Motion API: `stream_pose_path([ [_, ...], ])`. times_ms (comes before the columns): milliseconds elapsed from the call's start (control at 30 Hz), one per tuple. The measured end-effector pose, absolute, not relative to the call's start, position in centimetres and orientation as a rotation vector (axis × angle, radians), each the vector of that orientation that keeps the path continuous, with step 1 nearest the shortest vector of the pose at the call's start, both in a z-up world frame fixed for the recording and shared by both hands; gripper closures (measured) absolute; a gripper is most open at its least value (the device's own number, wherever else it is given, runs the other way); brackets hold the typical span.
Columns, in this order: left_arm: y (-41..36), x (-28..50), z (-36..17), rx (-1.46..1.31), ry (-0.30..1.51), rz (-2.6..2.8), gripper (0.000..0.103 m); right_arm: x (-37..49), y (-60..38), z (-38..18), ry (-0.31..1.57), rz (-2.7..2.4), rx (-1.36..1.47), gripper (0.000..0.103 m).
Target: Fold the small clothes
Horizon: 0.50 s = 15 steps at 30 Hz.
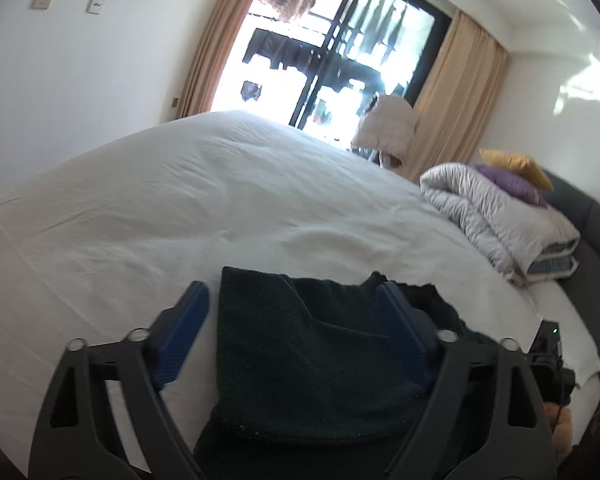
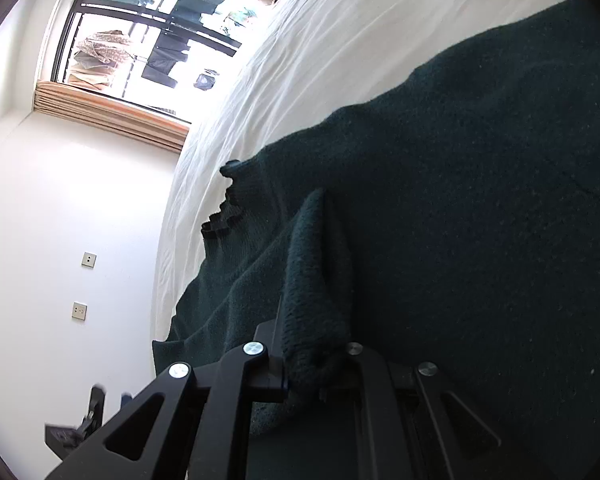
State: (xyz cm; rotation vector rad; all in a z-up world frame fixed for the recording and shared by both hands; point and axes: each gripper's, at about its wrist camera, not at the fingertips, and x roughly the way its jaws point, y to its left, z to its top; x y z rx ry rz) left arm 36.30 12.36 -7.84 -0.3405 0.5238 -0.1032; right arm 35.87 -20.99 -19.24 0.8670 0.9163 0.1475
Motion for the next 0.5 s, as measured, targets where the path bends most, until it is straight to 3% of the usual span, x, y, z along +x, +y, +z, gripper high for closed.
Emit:
stream_pose_path([
  [33, 11.5, 37.3, -7.8, -0.3, 0.562, -0.105, 0.045, 35.7, -21.1, -19.2, 0.916, 0.151, 0.865, 0.093],
  [67, 10.6, 38.4, -8.1, -0.259, 0.599, -0.099, 0.048, 35.9, -21.0, -19.1, 0.916, 0.152, 0.863, 0.092],
  [100, 10.1, 39.0, -8.3, -0.222, 0.624, -0.096, 0.065, 35.8, -21.1, -19.1, 0.916, 0.155, 0.863, 0.092],
  [133, 9.7, 39.5, -8.6, -0.203, 0.638, -0.091, 0.075, 35.7, -21.2, -19.1, 0.916, 0.157, 0.864, 0.092],
  [167, 9.6, 40.0, -9.0, -0.199, 0.66, -0.091, 0.077, 35.7, -21.3, -19.2, 0.914, 0.159, 0.865, 0.092],
  [200, 9.8, 40.2, -9.4, -0.214, 0.683, -0.093, 0.087, 35.7, -21.3, -19.2, 0.912, 0.16, 0.865, 0.092],
  [333, 11.2, 40.3, -11.0, -0.32, 0.727, -0.128, 0.093, 35.5, -21.5, -19.4, 0.903, 0.164, 0.875, 0.093],
  [500, 12.1, 42.7, -16.4, -0.38, 0.871, -0.122, 0.093, 35.1, -21.8, -19.2, 0.899, 0.164, 0.879, 0.093],
])
